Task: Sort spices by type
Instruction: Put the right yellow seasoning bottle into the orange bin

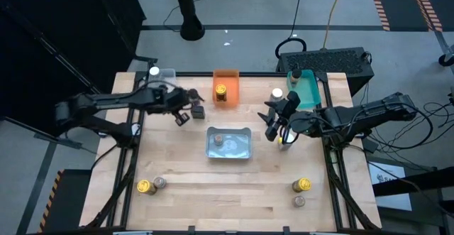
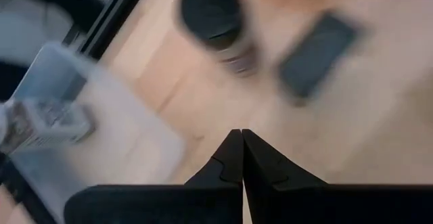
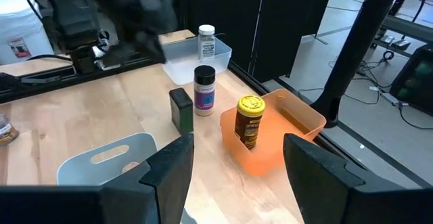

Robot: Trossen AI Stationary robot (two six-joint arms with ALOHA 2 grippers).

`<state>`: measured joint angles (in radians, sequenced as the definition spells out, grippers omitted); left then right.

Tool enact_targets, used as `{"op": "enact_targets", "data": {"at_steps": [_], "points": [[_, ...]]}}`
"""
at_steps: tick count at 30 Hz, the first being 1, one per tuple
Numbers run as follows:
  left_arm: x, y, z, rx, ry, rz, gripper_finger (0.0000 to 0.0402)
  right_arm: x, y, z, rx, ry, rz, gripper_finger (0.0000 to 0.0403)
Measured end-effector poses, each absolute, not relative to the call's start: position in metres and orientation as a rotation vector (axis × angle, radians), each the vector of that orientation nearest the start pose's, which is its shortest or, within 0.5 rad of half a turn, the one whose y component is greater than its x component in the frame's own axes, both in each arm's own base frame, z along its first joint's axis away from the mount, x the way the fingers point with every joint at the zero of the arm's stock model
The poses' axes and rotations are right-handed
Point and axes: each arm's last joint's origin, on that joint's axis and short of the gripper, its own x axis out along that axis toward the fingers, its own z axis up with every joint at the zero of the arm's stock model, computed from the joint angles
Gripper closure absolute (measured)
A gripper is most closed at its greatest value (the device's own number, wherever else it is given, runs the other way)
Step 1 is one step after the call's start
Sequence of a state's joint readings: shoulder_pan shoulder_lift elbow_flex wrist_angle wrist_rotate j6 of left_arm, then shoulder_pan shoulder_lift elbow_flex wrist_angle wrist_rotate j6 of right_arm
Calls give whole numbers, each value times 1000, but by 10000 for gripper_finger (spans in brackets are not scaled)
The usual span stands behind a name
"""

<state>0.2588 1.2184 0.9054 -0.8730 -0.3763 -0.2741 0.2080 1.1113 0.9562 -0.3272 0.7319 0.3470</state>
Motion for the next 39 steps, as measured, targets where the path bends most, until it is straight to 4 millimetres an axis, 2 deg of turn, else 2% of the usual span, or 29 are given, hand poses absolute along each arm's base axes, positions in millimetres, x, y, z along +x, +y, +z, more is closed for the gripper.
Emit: {"op": "enact_targets", "data": {"at_steps": [6,12,17,21,27,31,35,39], "points": [[202,13,265,-117,980,539,400,232,28,320,132,333,-587,193],[205,-36,274,39,813,374,392,242,30,312,182,343,-596,193],[203,-78,265,190,675,187,389,252,34,307,243,347,-534,193],[195,-98,256,255,626,86,388,263,42,310,264,352,-492,193],[177,-105,253,307,582,83,387,290,55,324,247,470,-474,193],[163,-100,267,323,490,116,387,304,57,335,306,615,-573,193],[148,-88,293,363,358,81,387,311,45,348,372,777,-653,193],[126,-71,314,327,252,76,386,311,24,352,541,935,-703,193]]}}
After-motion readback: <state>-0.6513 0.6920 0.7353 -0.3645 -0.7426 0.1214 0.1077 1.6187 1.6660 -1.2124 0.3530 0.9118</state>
